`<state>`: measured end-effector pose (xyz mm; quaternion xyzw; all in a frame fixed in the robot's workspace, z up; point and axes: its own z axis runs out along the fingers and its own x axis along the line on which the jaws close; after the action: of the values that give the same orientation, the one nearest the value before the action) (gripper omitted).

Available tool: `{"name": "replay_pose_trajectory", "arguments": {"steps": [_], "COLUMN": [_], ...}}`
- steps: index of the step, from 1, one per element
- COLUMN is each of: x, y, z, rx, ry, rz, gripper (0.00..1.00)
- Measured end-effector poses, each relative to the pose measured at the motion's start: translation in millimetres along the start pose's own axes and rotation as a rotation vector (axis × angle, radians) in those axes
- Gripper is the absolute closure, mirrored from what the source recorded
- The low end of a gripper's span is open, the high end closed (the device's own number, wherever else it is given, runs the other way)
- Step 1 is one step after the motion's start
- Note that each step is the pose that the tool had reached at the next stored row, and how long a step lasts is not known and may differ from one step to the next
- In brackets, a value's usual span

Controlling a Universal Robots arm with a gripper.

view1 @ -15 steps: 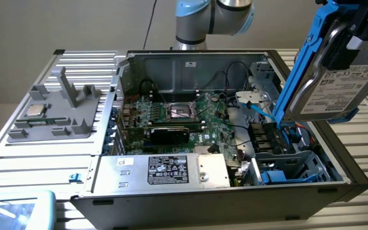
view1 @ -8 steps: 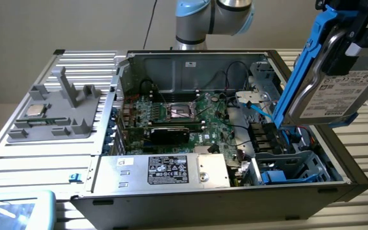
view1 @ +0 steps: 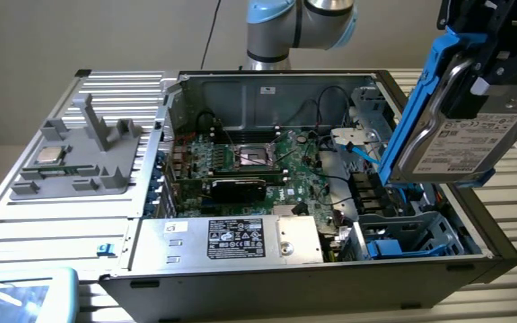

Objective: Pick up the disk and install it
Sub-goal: 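Insert the disk into the insertion slot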

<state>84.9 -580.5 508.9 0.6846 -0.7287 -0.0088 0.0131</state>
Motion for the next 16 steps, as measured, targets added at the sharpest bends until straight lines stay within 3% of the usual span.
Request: {"name": "replay_pose_trajectory", "arguments": {"steps": [16], "x": [13.9], "y": [-1.8], "z": [29.1], "rx": [-0.0004], "ry": [-0.0052], "rz": [0.000], "gripper": [0.63]}}
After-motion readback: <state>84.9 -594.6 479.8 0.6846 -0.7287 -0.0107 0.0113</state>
